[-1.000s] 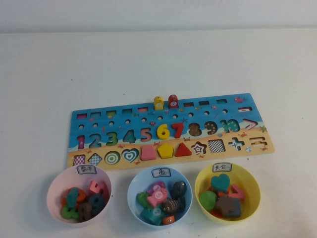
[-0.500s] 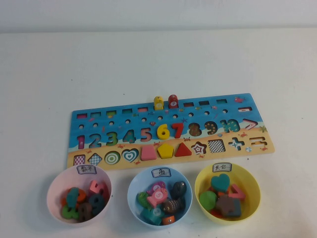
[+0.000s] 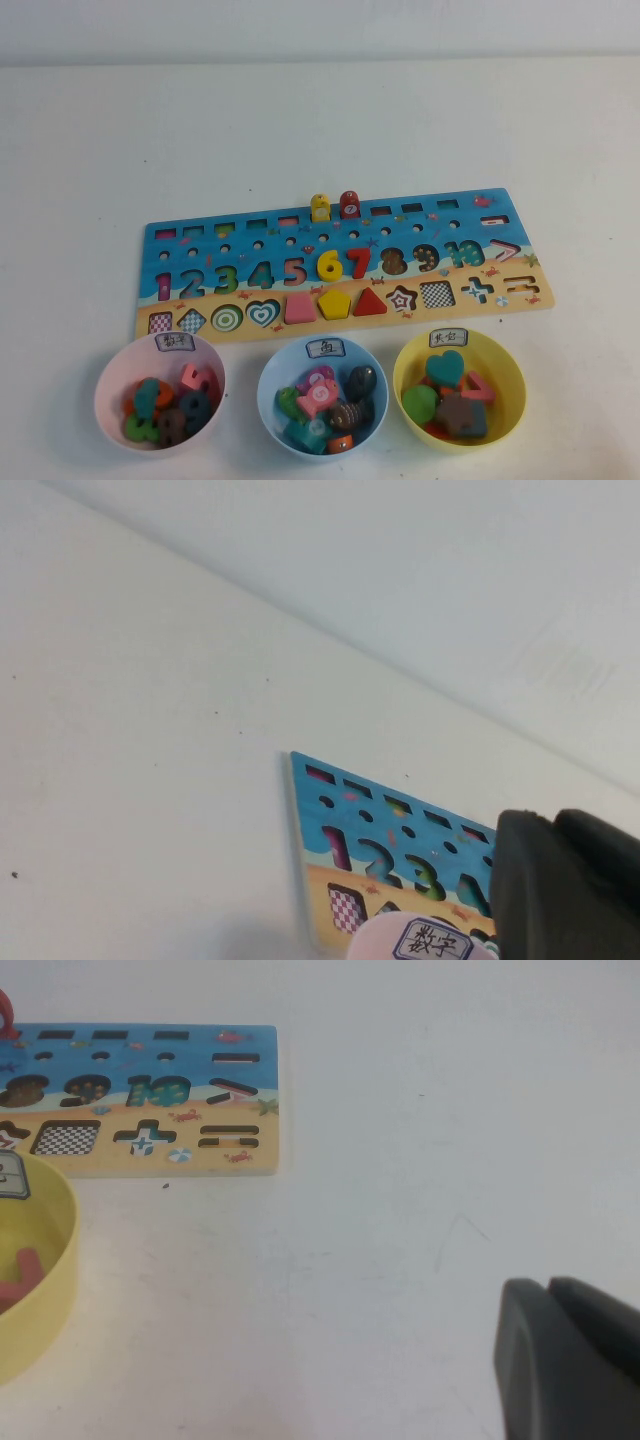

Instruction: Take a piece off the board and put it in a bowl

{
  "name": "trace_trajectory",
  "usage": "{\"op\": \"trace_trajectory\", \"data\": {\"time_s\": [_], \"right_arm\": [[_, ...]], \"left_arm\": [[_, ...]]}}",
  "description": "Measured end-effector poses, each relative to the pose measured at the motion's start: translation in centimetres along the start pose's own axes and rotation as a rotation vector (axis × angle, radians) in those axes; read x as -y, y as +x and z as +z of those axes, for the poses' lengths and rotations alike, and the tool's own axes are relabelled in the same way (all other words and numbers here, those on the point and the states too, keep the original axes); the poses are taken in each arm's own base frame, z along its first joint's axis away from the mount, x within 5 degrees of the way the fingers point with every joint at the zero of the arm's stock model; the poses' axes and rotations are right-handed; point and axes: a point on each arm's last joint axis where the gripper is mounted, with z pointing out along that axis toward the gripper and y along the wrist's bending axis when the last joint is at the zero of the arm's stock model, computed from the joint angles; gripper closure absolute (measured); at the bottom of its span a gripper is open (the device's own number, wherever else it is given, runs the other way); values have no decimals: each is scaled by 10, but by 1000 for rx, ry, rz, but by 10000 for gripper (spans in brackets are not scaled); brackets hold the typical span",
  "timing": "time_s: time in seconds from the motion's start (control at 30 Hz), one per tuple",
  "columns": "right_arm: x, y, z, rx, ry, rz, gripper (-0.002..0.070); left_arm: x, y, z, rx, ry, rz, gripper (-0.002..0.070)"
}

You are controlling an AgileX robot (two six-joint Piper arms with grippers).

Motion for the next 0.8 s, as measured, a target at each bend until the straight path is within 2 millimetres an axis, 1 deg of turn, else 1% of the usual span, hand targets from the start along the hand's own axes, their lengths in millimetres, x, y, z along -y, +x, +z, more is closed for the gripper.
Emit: {"op": "trace_trajectory", "data": {"time_s": [0.1,0.17,0.27,0.3,0.4,0.5,0.6,0.67,0.73,0.8], "right_arm": [[0,0,0,0,0,0,695],[0,0,0,0,0,0,695],[0,0,0,0,0,0,695],[0,0,0,0,0,0,695],[0,0,0,0,0,0,695],[0,0,0,0,0,0,695],[0,0,0,0,0,0,695],[0,0,0,0,0,0,695],[0,0,0,0,0,0,695],[0,0,0,0,0,1,695]], "left_arm": [[1,-2,0,1,1,-17,676],[6,-9,-2,-17,-2,-20,676],[22,-33,-1,-87,-24,21,676],[26,-39,1,-128,-40,51,676],[45,-66,9,-220,-58,162,676],[61,-87,24,-333,-46,287,676],[78,-102,46,-486,5,394,676],[89,-110,60,-590,73,474,676],[97,-111,73,-683,146,525,676],[110,-118,93,-772,264,579,676]]}}
